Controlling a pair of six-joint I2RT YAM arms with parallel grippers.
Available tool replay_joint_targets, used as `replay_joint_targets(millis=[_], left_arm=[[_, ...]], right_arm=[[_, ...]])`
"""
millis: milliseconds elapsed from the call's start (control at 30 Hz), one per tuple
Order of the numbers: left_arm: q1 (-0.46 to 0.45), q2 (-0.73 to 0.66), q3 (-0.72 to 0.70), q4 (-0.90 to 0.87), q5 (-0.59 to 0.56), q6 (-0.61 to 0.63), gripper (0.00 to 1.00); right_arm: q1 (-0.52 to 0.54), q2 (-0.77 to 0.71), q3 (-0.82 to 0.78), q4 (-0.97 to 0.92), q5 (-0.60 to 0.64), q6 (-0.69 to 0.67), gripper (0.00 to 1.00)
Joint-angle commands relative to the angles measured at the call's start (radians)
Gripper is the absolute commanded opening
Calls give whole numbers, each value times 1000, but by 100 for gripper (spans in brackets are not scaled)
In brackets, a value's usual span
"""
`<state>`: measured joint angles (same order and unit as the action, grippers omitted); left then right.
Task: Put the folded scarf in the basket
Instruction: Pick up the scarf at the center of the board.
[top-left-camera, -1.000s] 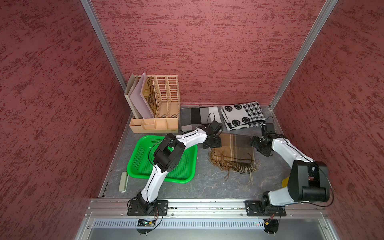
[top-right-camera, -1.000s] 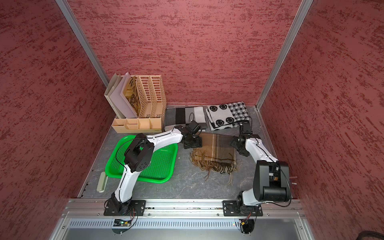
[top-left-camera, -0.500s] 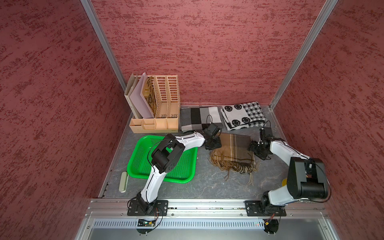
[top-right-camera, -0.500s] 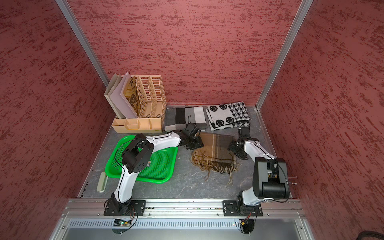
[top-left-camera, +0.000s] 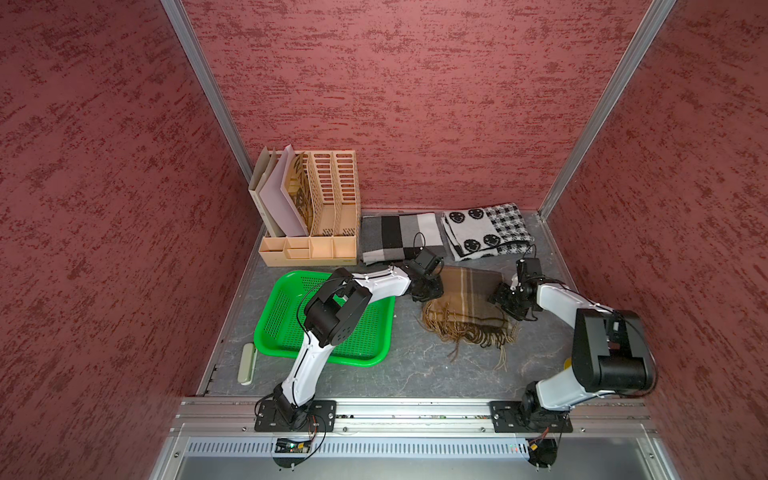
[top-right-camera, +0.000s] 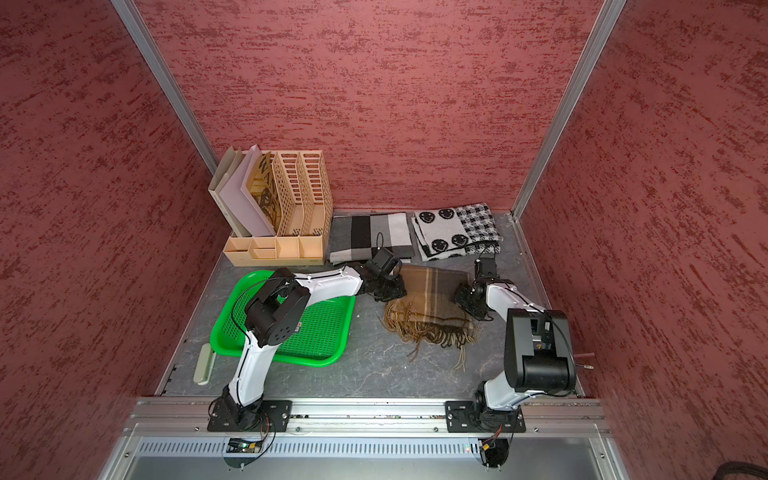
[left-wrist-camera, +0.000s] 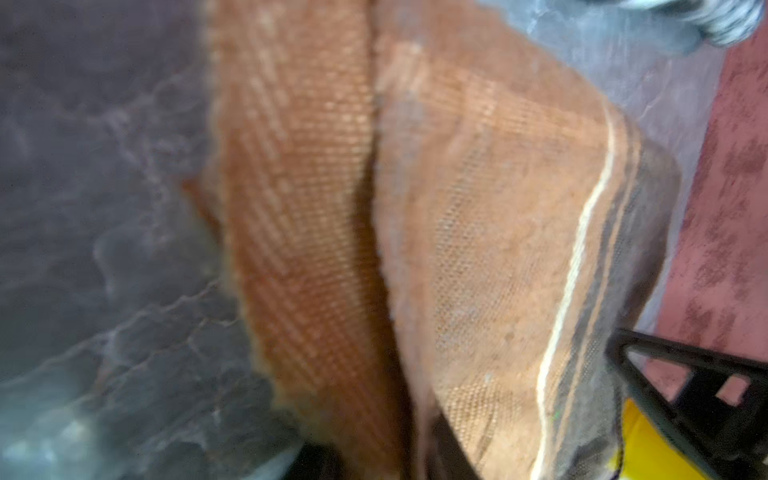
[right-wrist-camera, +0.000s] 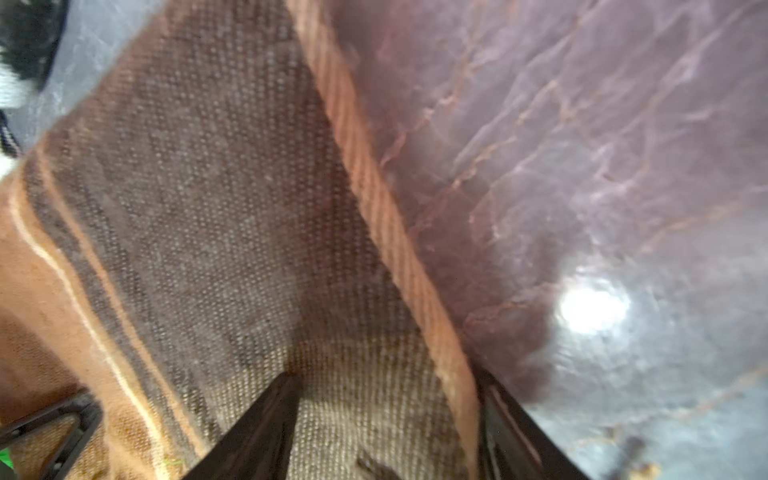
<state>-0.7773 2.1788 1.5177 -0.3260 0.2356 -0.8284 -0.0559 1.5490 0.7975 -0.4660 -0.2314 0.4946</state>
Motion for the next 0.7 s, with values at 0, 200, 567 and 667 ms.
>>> replay_joint_targets(millis=[0,200,567,667], left_arm=[[-13,34,-23,-2,15,-8,11],[-10,18,-20,5,15,-3,0],[-10,-117,-15,-53,-17,35,0],[-5,-171,-10,-95,-38,48,0]], right_arm=[[23,40,-24,21,-26,20,59],[63,15,-18,23,-8,47,19],[212,-242,1,-108,163,115,0],[244,-305,17,-153,177,138,0]])
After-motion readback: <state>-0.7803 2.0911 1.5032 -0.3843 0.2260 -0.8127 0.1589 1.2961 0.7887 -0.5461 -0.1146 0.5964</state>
